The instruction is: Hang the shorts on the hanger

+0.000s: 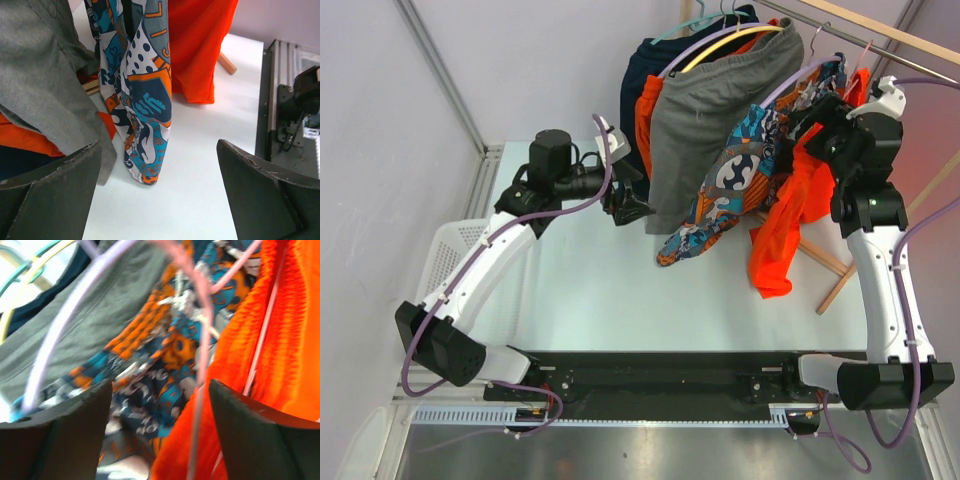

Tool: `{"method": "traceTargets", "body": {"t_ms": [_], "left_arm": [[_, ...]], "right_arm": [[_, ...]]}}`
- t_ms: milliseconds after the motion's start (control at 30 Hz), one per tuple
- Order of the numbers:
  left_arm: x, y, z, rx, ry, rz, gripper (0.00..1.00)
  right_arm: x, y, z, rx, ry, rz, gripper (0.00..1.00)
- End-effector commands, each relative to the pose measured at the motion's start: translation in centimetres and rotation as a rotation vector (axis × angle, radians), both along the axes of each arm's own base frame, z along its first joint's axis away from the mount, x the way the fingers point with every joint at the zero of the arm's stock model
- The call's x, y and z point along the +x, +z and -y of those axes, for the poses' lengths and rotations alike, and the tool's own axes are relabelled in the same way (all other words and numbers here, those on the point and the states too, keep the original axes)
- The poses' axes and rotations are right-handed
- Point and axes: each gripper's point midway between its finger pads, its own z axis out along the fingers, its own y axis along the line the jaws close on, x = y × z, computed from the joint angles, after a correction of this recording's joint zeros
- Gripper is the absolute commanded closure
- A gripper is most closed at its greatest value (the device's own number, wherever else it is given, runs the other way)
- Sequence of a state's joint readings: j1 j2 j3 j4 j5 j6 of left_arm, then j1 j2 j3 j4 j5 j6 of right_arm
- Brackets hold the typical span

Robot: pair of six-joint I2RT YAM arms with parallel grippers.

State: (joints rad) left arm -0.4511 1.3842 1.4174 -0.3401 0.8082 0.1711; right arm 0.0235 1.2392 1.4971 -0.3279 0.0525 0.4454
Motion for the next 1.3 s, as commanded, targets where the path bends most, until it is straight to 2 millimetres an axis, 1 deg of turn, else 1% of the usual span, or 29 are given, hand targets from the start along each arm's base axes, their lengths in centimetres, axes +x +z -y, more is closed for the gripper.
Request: {"method": "traceTargets", "body": {"t_ms": [0, 100, 133, 167, 200, 233, 267, 300, 367, 400, 433, 467, 500, 533, 567, 600, 667, 767, 800, 833, 867, 900, 933, 967, 1000, 1067, 1100, 1167, 1267], "left_arm": [[-0.6, 2.0, -0.9, -0.072, 0.011, -0.021, 0.0], [0.3, 2.7, -1.9, -0.097, 0.058, -0.034, 0.0], [1.1, 3.0, -2.7, -0.109, 0.087, -0.03, 0.0], [1.5, 3.7, -3.1, -0.128, 0.111, -0.051, 0.0], [2.6, 3.8, -4.2, -0.135, 0.149, -0.066, 0.0], [3.0, 3.8, -4.8, -0.138, 0.165, -0.088, 0.0], [3.5, 4.7, -5.4, -0.153, 0.182, -0.102, 0.0], [4.3, 5.0, -6.8, -0.159, 0.218, -0.117, 0.0], [5.2, 5.1, -8.2, -0.153, 0.262, -0.167, 0.0], [6.0, 5.1, -9.6, -0.151, 0.306, -0.181, 0.0], [6.3, 4.6, -10.4, -0.137, 0.34, -0.224, 0.0], [6.5, 4.3, -11.1, -0.12, 0.358, -0.226, 0.0], [6.4, 3.5, -12.3, -0.097, 0.393, -0.265, 0.0], [6.3, 3.6, -12.9, -0.085, 0.413, -0.261, 0.0], [6.1, 3.4, -13.4, -0.064, 0.418, -0.246, 0.0], [5.6, 2.6, -14.2, -0.035, 0.434, -0.263, 0.0], [5.1, 2.2, -15.5, 0.024, 0.487, -0.22, 0.0], [3.3, 0.6, -17.1, 0.103, 0.536, -0.212, 0.0], [2.6, -0.8, -17.4, 0.13, 0.546, -0.241, 0.0], [2.1, -1.3, -17.6, 0.15, 0.55, -0.235, 0.0], [1.3, -1.2, -18.1, 0.164, 0.577, -0.215, 0.0], [0.6, -2.7, -18.3, 0.185, 0.581, -0.246, 0.0], [0.1, -3.3, -18.6, 0.209, 0.583, -0.238, 0.0], [-0.8, -3.2, -19.0, 0.22, 0.602, -0.216, 0.0], [-1.3, -4.5, -19.3, 0.241, 0.615, -0.233, 0.0], [-2.1, -5.1, -20.0, 0.273, 0.635, -0.205, 0.0], [-2.9, -5.4, -20.2, 0.28, 0.644, -0.187, 0.0], [-3.4, -5.7, -20.6, 0.293, 0.658, -0.168, 0.0], [-4.2, -5.9, -21.1, 0.306, 0.681, -0.136, 0.0]], "right_arm": [[-3.3, 4.0, -1.4, 0.016, 0.056, 0.102, 0.11], [-4.8, 4.7, -1.0, -0.016, 0.035, 0.119, 0.04], [-5.2, 4.7, -0.7, -0.028, 0.022, 0.114, 0.02], [-5.8, 4.9, -0.4, -0.043, 0.016, 0.122, 0.01], [-6.3, 5.1, -0.2, -0.087, 0.012, 0.129, 0.0], [-6.6, 5.2, -0.1, -0.114, 0.016, 0.129, 0.0], [-7.1, 5.4, -0.1, -0.151, 0.027, 0.139, 0.0], [-8.1, 6.0, -0.7, -0.217, 0.073, 0.165, 0.0], [-9.3, 6.6, -2.2, -0.273, 0.173, 0.199, 0.0], [-10.3, 6.4, -3.8, -0.289, 0.271, 0.208, 0.0], [-10.7, 6.1, -4.6, -0.313, 0.326, 0.208, 0.0], [-11.0, 5.8, -5.5, -0.316, 0.379, 0.203, 0.0], [-11.5, 4.8, -7.3, -0.313, 0.488, 0.184, 0.0], [-11.7, 4.3, -8.1, -0.316, 0.533, 0.173, 0.0], [-11.6, 3.8, -8.8, -0.315, 0.571, 0.16, 0.0], [-11.9, 2.9, -10.4, -0.309, 0.644, 0.138, 0.0], [-11.9, 2.1, -11.9, -0.319, 0.71, 0.129, 0.0], [-11.8, 0.5, -14.8, -0.351, 0.812, 0.111, 0.0], [-11.5, -0.6, -15.6, -0.364, 0.842, 0.082, 0.0], [-12.1, -1.3, -17.3, -0.374, 0.897, 0.073, 0.0], [-12.1, -2.1, -17.9, -0.406, 0.919, 0.065, 0.0], [-12.3, -2.7, -18.6, -0.416, 0.943, 0.058, 0.0], [-12.6, -3.9, -19.6, -0.425, 0.978, 0.035, 0.0], [-12.7, -4.5, -20.1, -0.439, 0.996, 0.029, 0.0], [-12.9, -5.2, -20.5, -0.442, 1.011, 0.014, 0.0], [-13.4, -6.5, -21.3, -0.456, 1.044, -0.006, 0.0], [-13.6, -6.8, -21.4, -0.463, 1.051, -0.006, 0.0], [-13.8, -7.6, -21.5, -0.468, 1.058, -0.023, 0.0], [-14.1, -7.7, -21.2, -0.476, 1.055, -0.021, 0.0]]}}
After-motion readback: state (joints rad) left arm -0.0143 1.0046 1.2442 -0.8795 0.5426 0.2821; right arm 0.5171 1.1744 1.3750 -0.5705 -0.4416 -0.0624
